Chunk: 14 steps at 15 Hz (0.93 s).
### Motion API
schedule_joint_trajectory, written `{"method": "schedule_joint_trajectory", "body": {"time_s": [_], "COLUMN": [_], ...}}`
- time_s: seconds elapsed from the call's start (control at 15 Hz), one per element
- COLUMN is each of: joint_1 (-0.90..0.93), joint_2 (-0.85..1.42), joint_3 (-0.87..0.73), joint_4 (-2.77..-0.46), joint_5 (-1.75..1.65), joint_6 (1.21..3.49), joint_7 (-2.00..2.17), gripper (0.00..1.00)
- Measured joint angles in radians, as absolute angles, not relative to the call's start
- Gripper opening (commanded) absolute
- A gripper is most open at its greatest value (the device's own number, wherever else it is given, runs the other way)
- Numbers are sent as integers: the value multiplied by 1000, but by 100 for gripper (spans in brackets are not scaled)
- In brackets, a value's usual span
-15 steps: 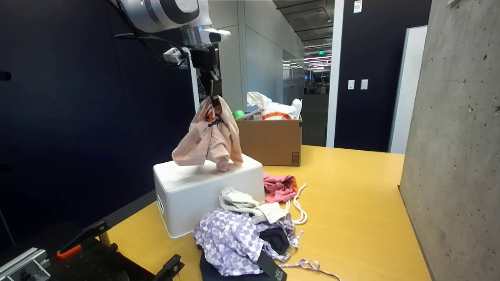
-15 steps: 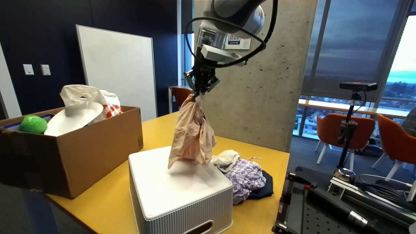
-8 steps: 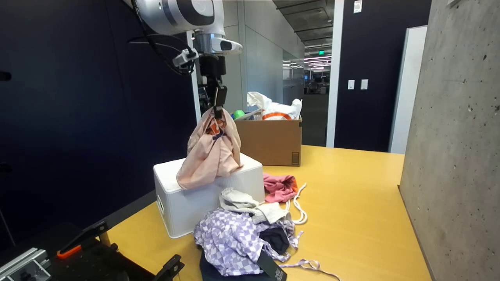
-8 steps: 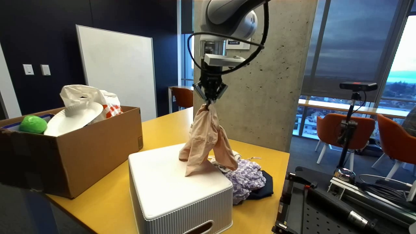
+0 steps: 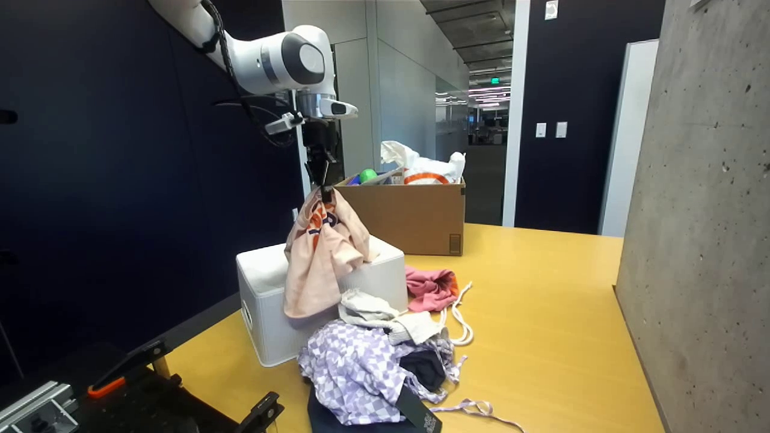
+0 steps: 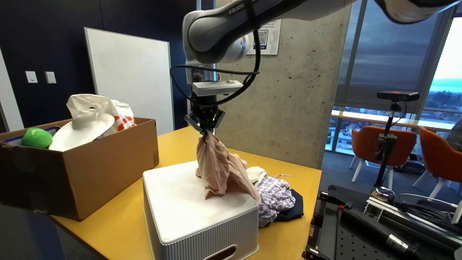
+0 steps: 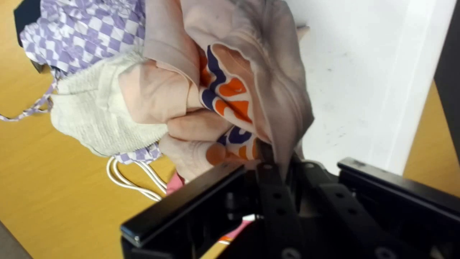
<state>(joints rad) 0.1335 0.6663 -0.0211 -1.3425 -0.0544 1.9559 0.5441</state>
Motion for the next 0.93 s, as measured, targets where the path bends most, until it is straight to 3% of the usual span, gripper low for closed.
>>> {"method": "schedule_joint_trajectory", "body": {"time_s": [0.47, 0.53, 0.67, 0.93], "joint_1": [188, 191, 192, 183], "joint_2": [782, 777, 765, 767], "joint_3": [-27, -27, -28, -29], "joint_4": [-1149, -1142, -1134, -1129], "joint_5": [-77, -78, -83, -83], "joint_6": [1957, 1957, 1953, 1951], "joint_7": [553, 553, 548, 502], "gripper": [2, 33, 41, 70]}}
